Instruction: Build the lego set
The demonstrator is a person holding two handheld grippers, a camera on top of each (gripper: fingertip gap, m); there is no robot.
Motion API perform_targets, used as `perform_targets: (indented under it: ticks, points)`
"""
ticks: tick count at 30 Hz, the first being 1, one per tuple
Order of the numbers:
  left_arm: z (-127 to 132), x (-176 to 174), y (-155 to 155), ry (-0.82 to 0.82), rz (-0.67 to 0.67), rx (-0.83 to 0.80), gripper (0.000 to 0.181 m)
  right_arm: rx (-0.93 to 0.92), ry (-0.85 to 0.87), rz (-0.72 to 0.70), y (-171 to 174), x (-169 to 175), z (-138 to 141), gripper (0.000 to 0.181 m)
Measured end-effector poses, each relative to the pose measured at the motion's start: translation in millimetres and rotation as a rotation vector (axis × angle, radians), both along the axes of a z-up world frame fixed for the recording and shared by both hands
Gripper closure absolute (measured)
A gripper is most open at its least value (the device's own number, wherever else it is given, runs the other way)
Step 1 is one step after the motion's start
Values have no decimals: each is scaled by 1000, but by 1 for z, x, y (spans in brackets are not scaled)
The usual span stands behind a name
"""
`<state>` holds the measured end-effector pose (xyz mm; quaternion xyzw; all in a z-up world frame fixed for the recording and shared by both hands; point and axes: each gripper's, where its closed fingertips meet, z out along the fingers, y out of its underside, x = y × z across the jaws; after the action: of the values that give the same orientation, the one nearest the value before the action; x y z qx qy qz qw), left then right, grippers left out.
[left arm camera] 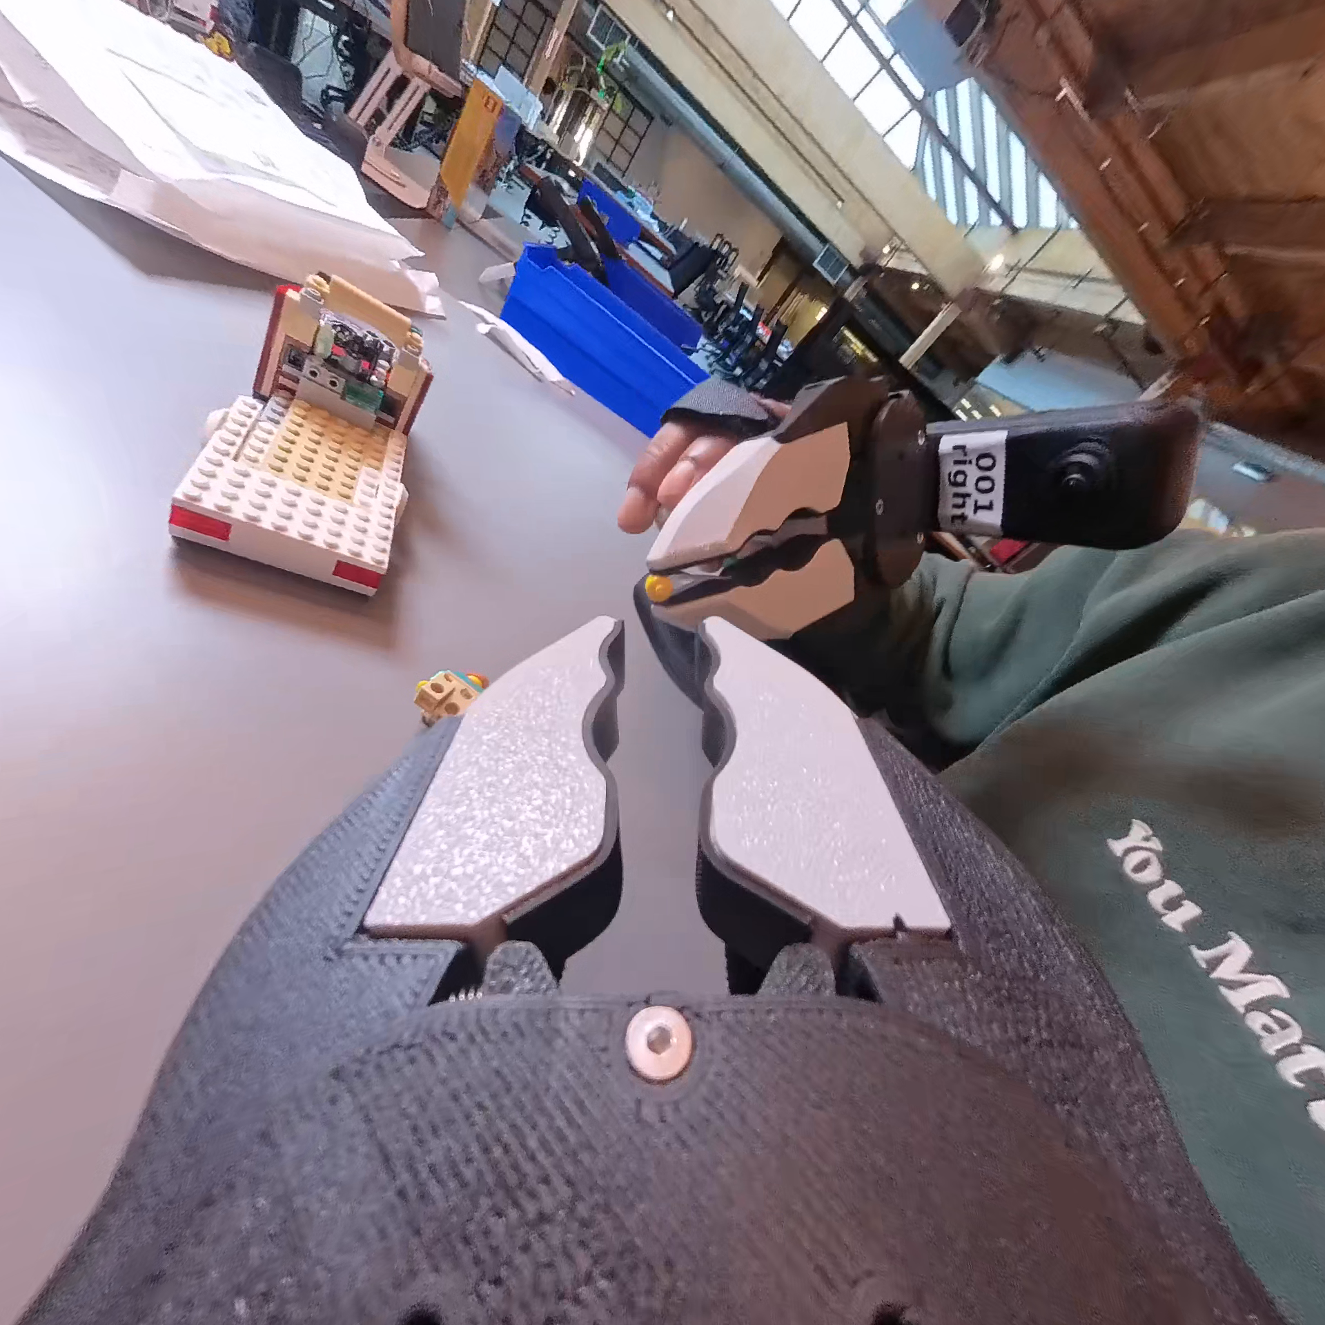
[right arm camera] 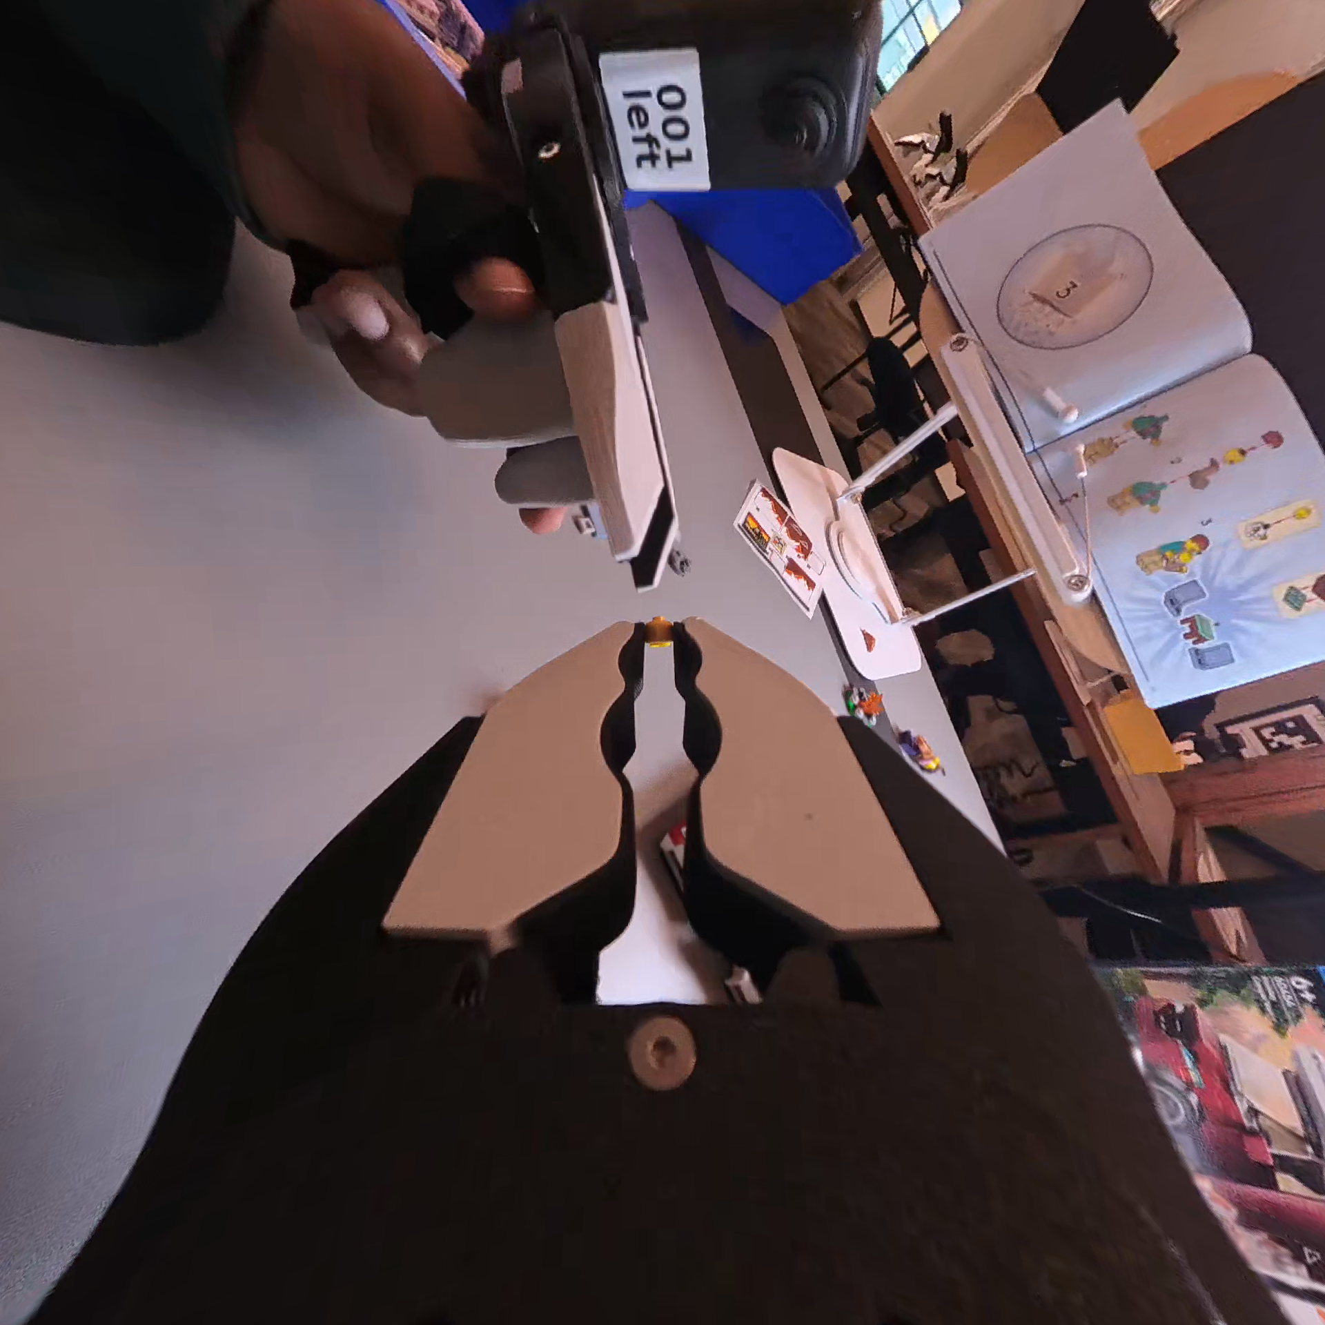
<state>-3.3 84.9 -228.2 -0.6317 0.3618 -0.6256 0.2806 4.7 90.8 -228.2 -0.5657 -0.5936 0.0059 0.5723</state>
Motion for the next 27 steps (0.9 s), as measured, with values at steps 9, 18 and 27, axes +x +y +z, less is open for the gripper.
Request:
perform_targets:
  ticks: [9, 18, 27]
  points:
    - [-3, 3, -4, -10, -29, -38, 172, 74, -8, 1, -1, -13, -2, 174]
    - [-4, 3, -7, -41, -58, -108, 173, 205, -56, 16, -7, -14, -4, 173]
    - [-1, -3, -17, -4, -121, 289, 174, -166, 232, 122, -19, -18, -1, 167]
